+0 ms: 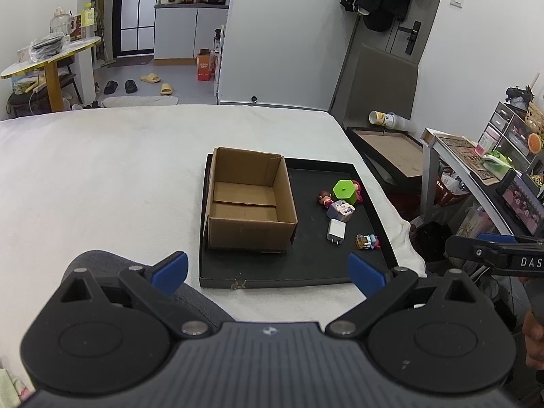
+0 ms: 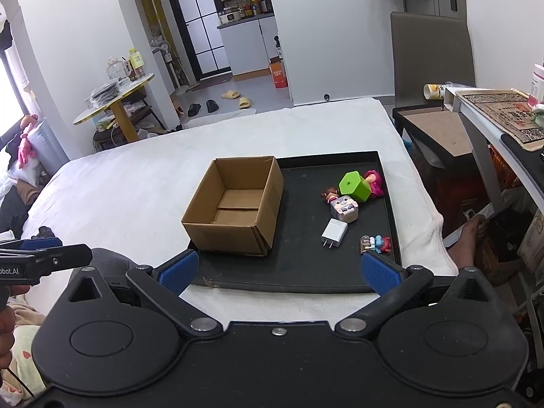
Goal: Organize rigid objects
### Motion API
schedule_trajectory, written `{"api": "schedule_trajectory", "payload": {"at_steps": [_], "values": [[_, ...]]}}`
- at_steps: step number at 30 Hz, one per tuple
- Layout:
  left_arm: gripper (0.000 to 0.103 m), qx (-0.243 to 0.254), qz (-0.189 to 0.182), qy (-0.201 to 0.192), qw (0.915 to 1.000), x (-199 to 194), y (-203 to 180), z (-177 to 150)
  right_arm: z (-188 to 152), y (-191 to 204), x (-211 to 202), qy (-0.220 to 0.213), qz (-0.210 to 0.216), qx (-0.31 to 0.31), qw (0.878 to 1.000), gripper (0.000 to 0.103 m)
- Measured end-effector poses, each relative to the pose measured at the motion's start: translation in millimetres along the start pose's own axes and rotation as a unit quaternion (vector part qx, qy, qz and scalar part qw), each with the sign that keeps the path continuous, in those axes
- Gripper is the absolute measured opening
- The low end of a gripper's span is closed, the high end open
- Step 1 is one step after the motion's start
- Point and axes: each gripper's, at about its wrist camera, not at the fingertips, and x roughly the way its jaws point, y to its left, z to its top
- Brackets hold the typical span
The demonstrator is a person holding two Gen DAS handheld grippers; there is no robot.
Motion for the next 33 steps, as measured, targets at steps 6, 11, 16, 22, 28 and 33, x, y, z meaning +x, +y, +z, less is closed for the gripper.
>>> {"api": "schedule_trajectory", "payload": {"at_steps": [6, 11, 16, 22, 28, 33], "values": [[0.100, -0.007, 0.007, -0.010, 0.9999, -4.2, 2.3, 1.7, -0.6, 2.7, 0.4, 0.000, 0.001, -0.006, 1.000, 0.103], [0.100, -0.010, 0.008, -0.009, 0.9999, -3.9, 2.6, 1.2, -2.4, 3.7, -0.5, 0.000, 0.003, -0.009, 1.000, 0.103], [0.100, -0.008, 0.007, -0.009, 0.9999, -3.2, 1.4, 1.8, -2.9, 4.4, -0.5, -0.001, 0.001, -0.008, 1.000, 0.103], [0.100, -0.007, 0.007, -0.010, 0.9999, -4.2, 2.0, 1.2, -3.1, 4.3, -0.7, 0.000, 0.001, -0.008, 1.000, 0.103], [0.100, -0.005, 0.007, -0.011, 0.9999, -4.4, 1.6, 1.0, -2.8, 4.0, -0.8, -0.002, 0.001, -0.007, 1.000, 0.103], [0.100, 0.000, 0.007, -0.012, 0.9999, -5.2, 0.3, 1.5, -2.9, 3.8, -1.2, -0.001, 0.000, -0.007, 1.000, 0.103]]}}
